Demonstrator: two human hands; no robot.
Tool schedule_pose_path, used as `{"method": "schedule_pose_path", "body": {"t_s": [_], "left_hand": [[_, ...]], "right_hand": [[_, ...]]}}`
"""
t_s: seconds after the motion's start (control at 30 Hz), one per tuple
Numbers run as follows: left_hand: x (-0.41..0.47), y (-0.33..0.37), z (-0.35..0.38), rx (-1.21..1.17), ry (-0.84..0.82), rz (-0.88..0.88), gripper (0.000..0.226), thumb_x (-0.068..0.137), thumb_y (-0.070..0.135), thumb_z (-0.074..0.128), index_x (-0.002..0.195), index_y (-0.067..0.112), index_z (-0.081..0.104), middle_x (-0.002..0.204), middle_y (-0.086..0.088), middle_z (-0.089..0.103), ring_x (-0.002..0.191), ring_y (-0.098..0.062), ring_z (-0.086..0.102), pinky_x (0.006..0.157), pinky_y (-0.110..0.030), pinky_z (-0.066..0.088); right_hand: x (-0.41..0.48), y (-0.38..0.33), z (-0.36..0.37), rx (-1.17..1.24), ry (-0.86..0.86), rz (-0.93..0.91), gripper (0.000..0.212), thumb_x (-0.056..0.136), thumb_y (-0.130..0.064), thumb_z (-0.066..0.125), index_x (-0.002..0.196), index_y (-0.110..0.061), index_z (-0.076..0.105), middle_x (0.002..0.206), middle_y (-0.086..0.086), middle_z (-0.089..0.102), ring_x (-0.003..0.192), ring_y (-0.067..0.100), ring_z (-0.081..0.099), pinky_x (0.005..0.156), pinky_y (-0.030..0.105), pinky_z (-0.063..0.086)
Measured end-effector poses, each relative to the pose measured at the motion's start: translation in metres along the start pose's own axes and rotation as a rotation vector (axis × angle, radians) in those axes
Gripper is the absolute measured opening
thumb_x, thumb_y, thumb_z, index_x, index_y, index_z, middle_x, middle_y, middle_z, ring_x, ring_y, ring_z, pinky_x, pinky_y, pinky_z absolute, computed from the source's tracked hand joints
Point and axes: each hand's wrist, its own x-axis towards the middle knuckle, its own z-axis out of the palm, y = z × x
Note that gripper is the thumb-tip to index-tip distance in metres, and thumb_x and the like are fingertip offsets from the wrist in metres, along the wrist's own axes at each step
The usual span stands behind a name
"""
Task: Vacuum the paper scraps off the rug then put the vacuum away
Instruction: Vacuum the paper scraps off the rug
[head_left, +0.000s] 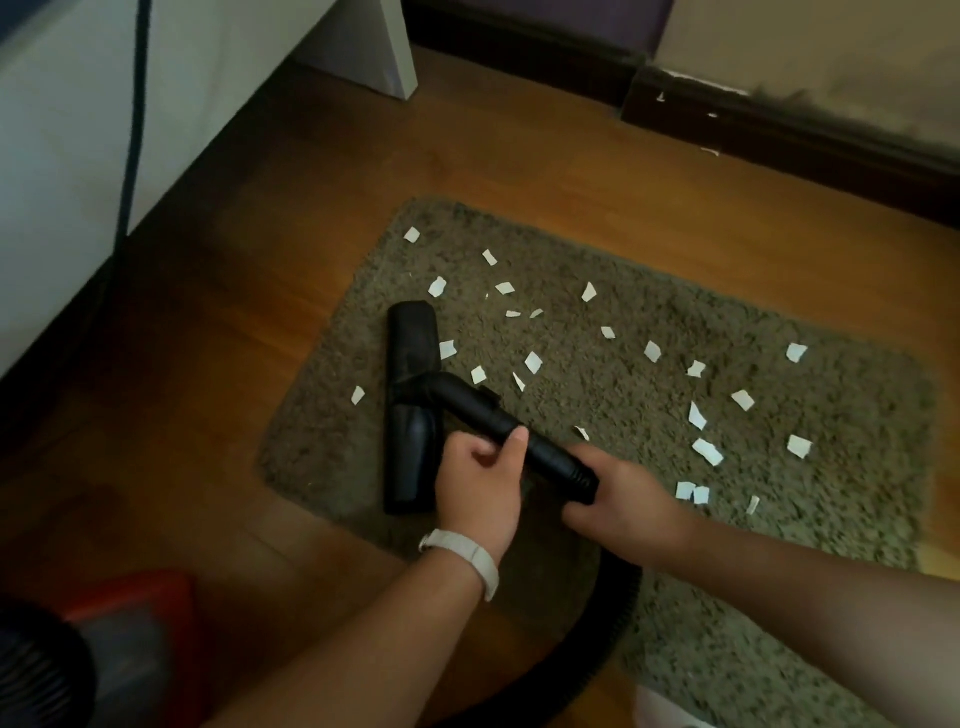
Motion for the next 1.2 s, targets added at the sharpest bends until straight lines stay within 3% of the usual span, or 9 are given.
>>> {"method": "schedule_pose_path", "body": {"t_s": [0.1,0.17,0.27,0.47,0.7,0.83,0.9,0.97,1.2], "left_hand": [[0.001,0.007,-0.022,0.651,-0.052,0.784,0.026,0.081,0.038,0.070,0.082,0.026,0.047,0.083,0.009,0.052,0.077,-0.008,0.048,0.071,-0.013,0.039],[0.015,0.016,-0.028,0.990,-0.218,1.171,0.035,0.079,0.049,0.065,0.101,0.023,0.057,0.100,0.005,0.057,0.096,-0.015,0.051,0.084,-0.027,0.043],[0.036,0.030,-0.021,1.293,-0.358,1.313,0.050,0.080,0.064,0.054,0.103,0.020,0.062,0.100,0.003,0.063,0.097,-0.021,0.056,0.084,-0.036,0.042],[0.045,0.025,-0.006,1.308,-0.347,1.386,0.049,0.084,0.065,0.045,0.095,0.020,0.062,0.090,0.002,0.064,0.089,-0.022,0.058,0.084,-0.037,0.036],[0.024,-0.004,-0.027,1.080,-0.185,1.164,0.050,0.086,0.055,0.054,0.121,0.020,0.061,0.128,-0.002,0.057,0.124,-0.021,0.045,0.105,-0.039,0.033],[-0.003,-0.001,-0.022,0.650,0.085,0.531,0.044,0.080,0.057,0.061,0.108,0.024,0.054,0.115,0.005,0.049,0.110,-0.014,0.046,0.093,-0.025,0.039],[-0.005,0.012,-0.015,0.361,0.084,0.122,0.042,0.079,0.053,0.070,0.101,0.028,0.045,0.104,0.012,0.049,0.098,-0.010,0.053,0.076,-0.015,0.040],[0.002,0.016,-0.006,0.174,0.059,-0.084,0.040,0.081,0.049,0.072,0.100,0.026,0.045,0.095,0.013,0.056,0.086,-0.006,0.059,0.063,-0.014,0.039],[0.029,0.022,0.008,0.094,0.190,-0.111,0.045,0.087,0.044,0.066,0.115,0.014,0.048,0.096,0.005,0.057,0.086,-0.015,0.055,0.077,-0.024,0.040]], "right_hand": [[0.003,0.002,-0.014,-0.023,-0.031,-0.028,0.043,0.078,-0.019,0.073,0.116,-0.035,0.057,0.080,-0.007,0.064,0.069,0.003,0.063,0.059,0.014,0.047],[0.004,0.004,-0.020,-0.038,-0.051,-0.058,0.042,0.077,-0.017,0.074,0.115,-0.030,0.059,0.075,-0.006,0.062,0.062,0.002,0.058,0.054,0.012,0.042],[0.004,0.005,-0.024,-0.065,-0.069,-0.067,0.044,0.077,-0.017,0.074,0.118,-0.026,0.061,0.080,-0.003,0.066,0.066,0.010,0.061,0.054,0.015,0.043],[-0.005,0.010,-0.010,-0.049,0.035,-0.033,0.047,0.081,-0.022,0.072,0.125,-0.026,0.056,0.080,-0.008,0.061,0.071,0.013,0.060,0.054,0.012,0.038],[-0.006,-0.001,0.011,0.007,0.068,-0.028,0.037,0.087,-0.038,0.070,0.118,-0.025,0.056,0.080,-0.006,0.063,0.069,0.011,0.061,0.053,0.017,0.041],[0.000,-0.010,0.018,0.039,0.016,-0.022,0.035,0.088,-0.035,0.069,0.119,-0.029,0.054,0.083,-0.003,0.066,0.070,0.011,0.064,0.061,0.028,0.050],[0.002,-0.012,0.020,0.026,-0.009,-0.016,0.036,0.089,-0.036,0.069,0.121,-0.035,0.051,0.082,-0.005,0.065,0.068,0.007,0.063,0.058,0.022,0.048],[0.003,-0.013,0.023,0.010,-0.004,-0.019,0.036,0.089,-0.035,0.069,0.120,-0.034,0.052,0.080,-0.006,0.064,0.066,0.006,0.062,0.055,0.019,0.046],[0.008,-0.012,0.026,0.006,0.011,-0.044,0.032,0.087,-0.033,0.070,0.115,-0.029,0.056,0.081,-0.003,0.066,0.069,0.010,0.063,0.064,0.031,0.050]]}}
